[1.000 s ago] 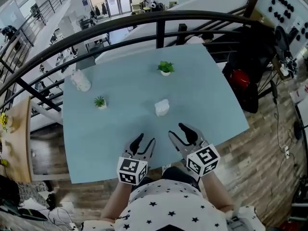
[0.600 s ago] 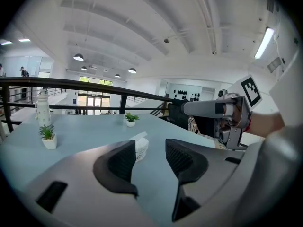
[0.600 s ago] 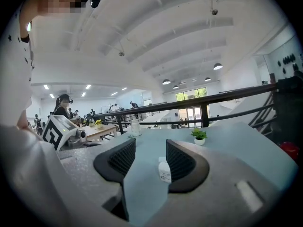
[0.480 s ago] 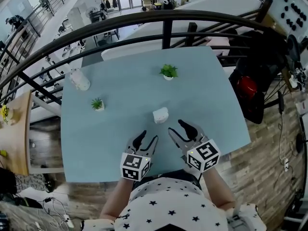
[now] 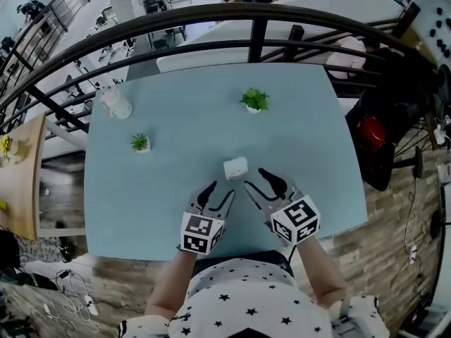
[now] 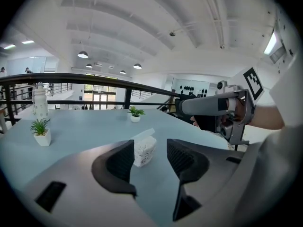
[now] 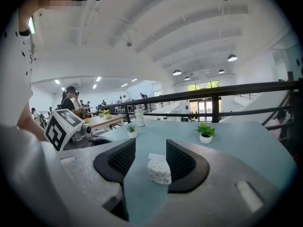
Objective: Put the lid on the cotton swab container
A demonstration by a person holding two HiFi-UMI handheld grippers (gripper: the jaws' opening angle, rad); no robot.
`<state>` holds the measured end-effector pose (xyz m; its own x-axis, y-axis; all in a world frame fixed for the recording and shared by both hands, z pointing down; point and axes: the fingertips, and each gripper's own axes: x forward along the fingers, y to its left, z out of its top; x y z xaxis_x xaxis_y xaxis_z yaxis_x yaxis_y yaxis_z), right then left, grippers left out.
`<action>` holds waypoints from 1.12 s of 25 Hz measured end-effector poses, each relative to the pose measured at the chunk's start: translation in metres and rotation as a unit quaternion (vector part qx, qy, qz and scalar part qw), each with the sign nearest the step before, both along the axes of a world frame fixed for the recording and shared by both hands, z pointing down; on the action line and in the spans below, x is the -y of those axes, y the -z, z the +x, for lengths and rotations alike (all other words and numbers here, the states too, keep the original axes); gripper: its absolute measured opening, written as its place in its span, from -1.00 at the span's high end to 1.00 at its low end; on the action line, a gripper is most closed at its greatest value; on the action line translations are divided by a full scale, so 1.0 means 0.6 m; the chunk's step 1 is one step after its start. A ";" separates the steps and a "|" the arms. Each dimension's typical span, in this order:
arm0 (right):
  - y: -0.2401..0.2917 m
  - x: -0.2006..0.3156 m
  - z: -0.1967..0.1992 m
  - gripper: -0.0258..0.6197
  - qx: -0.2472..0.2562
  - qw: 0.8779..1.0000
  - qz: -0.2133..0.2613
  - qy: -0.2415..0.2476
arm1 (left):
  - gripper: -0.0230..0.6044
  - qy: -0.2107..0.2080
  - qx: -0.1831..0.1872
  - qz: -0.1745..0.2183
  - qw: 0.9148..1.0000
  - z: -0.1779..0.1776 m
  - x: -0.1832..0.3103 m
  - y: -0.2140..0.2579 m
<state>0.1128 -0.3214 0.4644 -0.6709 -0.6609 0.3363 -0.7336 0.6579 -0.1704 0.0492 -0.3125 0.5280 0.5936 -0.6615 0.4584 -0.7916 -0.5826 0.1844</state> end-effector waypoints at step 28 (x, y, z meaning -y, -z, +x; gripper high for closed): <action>-0.086 0.082 -0.030 0.35 -0.062 0.992 -0.026 0.110 | 0.13 -0.031 0.083 -0.011 0.996 0.045 0.099 -0.130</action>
